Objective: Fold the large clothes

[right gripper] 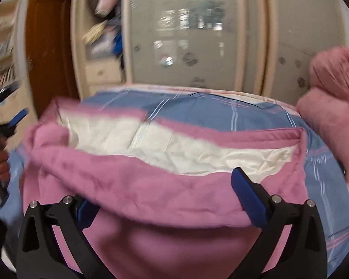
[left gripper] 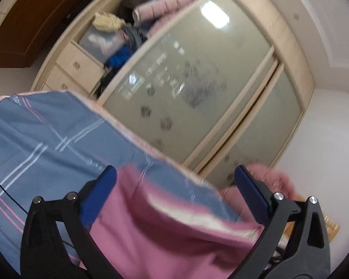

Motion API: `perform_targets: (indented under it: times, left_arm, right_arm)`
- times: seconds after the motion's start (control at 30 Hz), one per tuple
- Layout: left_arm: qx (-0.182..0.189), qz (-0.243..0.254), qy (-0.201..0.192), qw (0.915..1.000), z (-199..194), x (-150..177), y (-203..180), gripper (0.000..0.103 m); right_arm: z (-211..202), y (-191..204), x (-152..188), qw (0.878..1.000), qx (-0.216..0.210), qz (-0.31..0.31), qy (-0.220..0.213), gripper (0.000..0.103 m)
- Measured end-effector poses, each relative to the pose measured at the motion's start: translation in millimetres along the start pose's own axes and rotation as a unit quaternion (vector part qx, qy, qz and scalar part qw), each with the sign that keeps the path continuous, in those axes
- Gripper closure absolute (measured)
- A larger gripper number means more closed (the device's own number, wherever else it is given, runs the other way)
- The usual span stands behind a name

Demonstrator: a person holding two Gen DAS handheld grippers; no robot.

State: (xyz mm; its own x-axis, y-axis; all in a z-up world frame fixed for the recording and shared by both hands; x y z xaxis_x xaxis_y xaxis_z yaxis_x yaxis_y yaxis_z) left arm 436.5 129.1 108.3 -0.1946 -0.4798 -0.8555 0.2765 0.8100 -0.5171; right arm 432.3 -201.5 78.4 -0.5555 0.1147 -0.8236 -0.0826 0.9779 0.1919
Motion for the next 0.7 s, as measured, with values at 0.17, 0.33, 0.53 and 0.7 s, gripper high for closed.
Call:
perform_targets:
  times: [0.17, 0.33, 0.53, 0.7]
  left_arm:
    - [0.031, 0.037, -0.009, 0.9988, -19.7, -22.4, -36.9, 0.002]
    - [0.025, 0.209, 0.128, 0.9691, 8.7, 15.8, -103.8, 0.002]
    - [0.004, 0.379, 0.251, 0.8905, 49.1, 107.7, -138.8, 0.002]
    - [-0.032, 0.377, 0.282, 0.8817, 77.9, 144.1, -127.7, 0.002]
  right_arm:
    - [4.1, -15.7, -15.6, 0.995, 0.049, 0.021, -0.087, 0.001]
    - [-30.3, -38.9, -32.6, 0.966, 0.115, 0.065, -0.223, 0.001]
    - [-41.4, -48.4, -41.7, 0.978, 0.076, 0.063, -0.183, 0.001]
    - [-13.0, -42.6, -28.8, 0.997, 0.009, 0.072, -0.023, 0.001]
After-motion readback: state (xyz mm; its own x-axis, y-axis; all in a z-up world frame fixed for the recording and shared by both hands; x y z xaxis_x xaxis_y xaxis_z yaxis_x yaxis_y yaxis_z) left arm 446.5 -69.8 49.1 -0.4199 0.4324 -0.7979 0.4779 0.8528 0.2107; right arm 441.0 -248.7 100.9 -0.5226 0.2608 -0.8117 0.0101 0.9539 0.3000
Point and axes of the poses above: each gripper's, at about its wrist camera, not at the fingertips, and z roughly the way its jaws point, y to its left, x to its underside, the point moved 5 cm from there along z, roughly the way its jaws point, and after that the axes turned 9 degrees about z, right-handed, at the moved point
